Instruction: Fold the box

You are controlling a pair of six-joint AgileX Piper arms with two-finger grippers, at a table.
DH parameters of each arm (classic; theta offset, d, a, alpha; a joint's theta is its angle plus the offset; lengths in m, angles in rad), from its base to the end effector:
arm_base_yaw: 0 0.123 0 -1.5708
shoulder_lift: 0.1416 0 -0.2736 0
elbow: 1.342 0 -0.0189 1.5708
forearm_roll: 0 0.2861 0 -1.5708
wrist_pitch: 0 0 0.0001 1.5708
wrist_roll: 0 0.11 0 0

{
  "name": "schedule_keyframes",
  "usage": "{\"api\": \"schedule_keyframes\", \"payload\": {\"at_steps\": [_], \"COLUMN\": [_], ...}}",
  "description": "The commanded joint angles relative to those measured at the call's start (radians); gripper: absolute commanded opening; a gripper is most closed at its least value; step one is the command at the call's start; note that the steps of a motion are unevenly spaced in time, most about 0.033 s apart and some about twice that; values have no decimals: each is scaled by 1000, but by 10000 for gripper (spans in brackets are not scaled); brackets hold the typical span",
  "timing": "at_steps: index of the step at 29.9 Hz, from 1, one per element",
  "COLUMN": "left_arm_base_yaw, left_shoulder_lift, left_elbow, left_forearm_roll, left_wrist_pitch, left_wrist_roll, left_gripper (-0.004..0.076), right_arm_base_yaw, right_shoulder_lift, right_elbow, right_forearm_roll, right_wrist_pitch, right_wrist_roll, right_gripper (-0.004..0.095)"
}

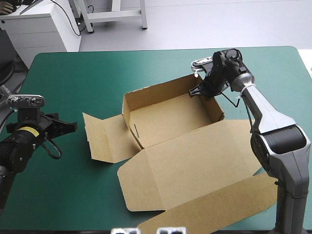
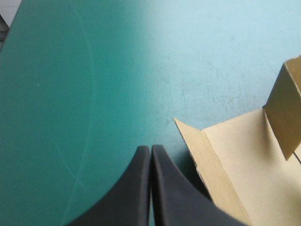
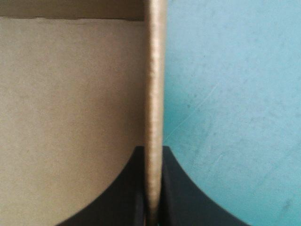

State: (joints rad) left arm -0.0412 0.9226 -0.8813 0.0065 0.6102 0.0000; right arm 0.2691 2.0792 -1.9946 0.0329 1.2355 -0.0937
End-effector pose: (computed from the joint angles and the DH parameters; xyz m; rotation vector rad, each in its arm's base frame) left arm 0.2449 -0.0097 0.3353 0.0475 2.1346 -0.0171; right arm 0.4695 0.1330 0.2567 -0.4987 2.7619 0.0879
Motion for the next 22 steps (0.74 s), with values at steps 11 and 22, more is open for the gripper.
{"api": "schedule_keyframes", "payload": {"at_steps": [11,22], "left_arm_base_yaw": [-1,-1], "left_shoulder_lift": [-130,-111], "left_elbow": [-42,-47], "left_forearm_roll": [30,68], "left_wrist_pitch": [-52,-218], "left_wrist_roll": [0,0], "left_gripper": [-8,-8], "right_arm_base_yaw": [2,2], "right_shoulder_lift": [-293,-508], "right_elbow": [-202,-202], "right_forearm_roll": [-116,-229], "right_wrist_pitch": [16,16], "right_wrist_roll": [34,66], "right_gripper": [-18,-18]}}
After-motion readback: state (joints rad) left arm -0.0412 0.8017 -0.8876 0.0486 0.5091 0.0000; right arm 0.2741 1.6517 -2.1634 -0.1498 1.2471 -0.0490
